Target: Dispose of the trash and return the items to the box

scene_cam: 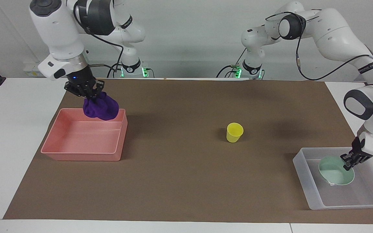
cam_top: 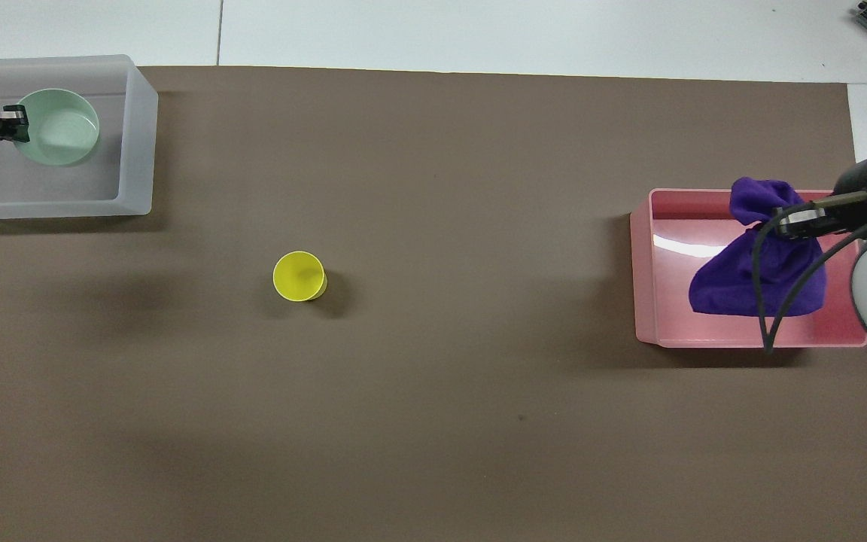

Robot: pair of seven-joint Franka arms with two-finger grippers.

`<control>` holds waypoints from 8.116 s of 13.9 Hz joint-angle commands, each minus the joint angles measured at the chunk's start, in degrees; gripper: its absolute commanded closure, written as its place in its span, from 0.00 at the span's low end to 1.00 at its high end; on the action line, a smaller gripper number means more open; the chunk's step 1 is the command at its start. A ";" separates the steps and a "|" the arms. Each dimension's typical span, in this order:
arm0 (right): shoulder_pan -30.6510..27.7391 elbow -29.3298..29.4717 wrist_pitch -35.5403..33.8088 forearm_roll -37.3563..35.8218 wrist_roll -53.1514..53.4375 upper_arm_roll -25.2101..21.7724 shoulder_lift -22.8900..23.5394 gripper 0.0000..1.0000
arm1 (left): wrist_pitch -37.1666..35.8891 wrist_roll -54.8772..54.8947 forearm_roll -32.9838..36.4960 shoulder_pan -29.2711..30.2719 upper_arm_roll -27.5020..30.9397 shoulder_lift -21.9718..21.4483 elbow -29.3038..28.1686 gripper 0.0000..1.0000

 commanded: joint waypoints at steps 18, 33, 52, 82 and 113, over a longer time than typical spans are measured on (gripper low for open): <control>-8.18 -28.52 34.82 -0.04 0.00 0.71 5.44 0.00 | 2.64 8.58 -1.90 -0.15 -0.64 -6.83 -9.52 0.00; -2.11 -6.66 3.11 0.14 17.15 2.12 -5.47 0.00 | 8.77 -6.45 -1.90 -24.75 -0.64 -33.22 -44.94 0.00; -2.91 1.63 -10.45 4.71 12.04 1.41 -7.75 0.00 | 16.63 -15.51 -1.90 -26.11 -0.29 -31.39 -46.58 1.00; -2.64 -1.63 -9.92 3.04 10.02 2.03 -9.60 0.00 | 7.74 -7.33 -1.20 0.46 -0.55 -3.08 -8.85 0.64; -3.17 -0.92 -10.10 3.04 9.76 1.94 -9.77 0.00 | -26.62 1.28 0.39 -14.48 -0.55 -37.26 -19.82 0.00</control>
